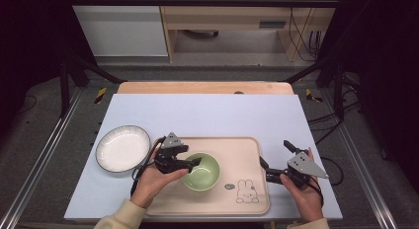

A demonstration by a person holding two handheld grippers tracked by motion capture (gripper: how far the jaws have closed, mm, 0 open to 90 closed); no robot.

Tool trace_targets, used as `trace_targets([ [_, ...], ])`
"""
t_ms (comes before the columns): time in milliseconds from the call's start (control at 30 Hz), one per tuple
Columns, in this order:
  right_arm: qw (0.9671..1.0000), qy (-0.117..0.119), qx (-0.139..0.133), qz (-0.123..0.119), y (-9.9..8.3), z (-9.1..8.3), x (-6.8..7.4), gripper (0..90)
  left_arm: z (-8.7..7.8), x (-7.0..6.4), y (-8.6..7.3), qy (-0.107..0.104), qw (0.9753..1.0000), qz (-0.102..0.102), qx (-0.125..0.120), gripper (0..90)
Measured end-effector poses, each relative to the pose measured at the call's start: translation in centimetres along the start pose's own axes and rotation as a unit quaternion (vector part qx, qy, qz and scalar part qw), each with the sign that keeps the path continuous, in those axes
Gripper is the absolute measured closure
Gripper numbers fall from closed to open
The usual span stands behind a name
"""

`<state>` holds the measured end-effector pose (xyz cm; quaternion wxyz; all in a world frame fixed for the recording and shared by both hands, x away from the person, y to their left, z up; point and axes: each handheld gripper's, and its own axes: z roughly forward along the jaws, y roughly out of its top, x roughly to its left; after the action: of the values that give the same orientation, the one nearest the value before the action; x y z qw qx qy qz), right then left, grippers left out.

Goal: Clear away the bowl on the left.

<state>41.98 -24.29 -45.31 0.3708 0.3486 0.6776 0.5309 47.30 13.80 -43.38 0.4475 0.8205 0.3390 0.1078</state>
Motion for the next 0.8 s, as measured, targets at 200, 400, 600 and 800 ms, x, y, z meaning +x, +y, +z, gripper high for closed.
trace_targets([
  [200,1.0,0.0,0.001,0.0,0.0,0.0,0.0,2.9,-0.5,0.2,0.3,-0.002,0.9998,0.007,-0.019,25.0],
  [400,1.0,0.001,0.001,0.0,0.0,0.0,0.0,2.8,-0.8,0.4,0.4,-0.005,0.9995,0.012,-0.027,23.5],
  [600,1.0,0.0,0.001,0.001,0.0,0.0,0.0,2.5,-1.2,0.4,0.7,-0.008,0.9988,0.021,-0.043,20.0],
  [800,1.0,-0.002,0.001,0.002,0.0,0.0,0.0,2.0,-1.4,0.3,0.9,-0.011,0.9985,0.028,-0.046,15.7],
])
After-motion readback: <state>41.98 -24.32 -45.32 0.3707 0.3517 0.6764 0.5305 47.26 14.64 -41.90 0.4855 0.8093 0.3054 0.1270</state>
